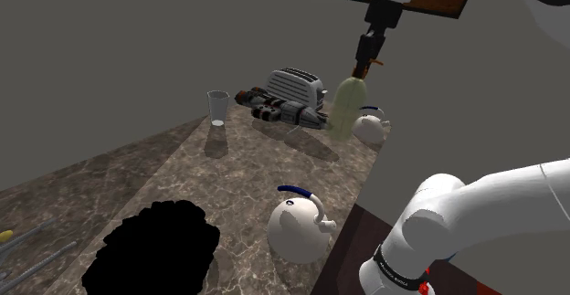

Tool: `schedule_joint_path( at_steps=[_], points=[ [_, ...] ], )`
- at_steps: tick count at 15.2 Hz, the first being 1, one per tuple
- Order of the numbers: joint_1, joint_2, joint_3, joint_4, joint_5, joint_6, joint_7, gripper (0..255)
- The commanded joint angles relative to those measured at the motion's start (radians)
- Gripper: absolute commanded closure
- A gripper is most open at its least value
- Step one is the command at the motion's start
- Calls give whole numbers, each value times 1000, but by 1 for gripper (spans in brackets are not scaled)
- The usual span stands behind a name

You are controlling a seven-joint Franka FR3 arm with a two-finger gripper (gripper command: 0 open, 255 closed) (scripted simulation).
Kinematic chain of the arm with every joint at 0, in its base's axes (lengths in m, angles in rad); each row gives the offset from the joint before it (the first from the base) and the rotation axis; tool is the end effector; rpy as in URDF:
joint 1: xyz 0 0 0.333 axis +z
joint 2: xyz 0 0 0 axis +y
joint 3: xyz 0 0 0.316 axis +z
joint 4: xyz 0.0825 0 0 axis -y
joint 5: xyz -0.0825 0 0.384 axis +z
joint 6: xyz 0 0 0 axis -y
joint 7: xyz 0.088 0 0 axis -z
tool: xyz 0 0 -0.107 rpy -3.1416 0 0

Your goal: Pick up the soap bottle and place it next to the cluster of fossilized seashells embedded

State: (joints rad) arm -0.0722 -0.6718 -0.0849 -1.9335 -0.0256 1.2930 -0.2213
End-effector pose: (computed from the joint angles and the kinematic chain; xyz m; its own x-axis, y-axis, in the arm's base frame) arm 0.2944 -0.0651 0.7217 0.9967 0.0739 0.0347 0.0747 -0.9970 -0.0213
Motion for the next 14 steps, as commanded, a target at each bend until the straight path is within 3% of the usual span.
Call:
schedule_joint_path(
  at_steps=[1,14],
  points=[
    [8,-21,47,-23,28,2,55,255],
    [53,0,333,16,203,9,379,255]
  ],
)
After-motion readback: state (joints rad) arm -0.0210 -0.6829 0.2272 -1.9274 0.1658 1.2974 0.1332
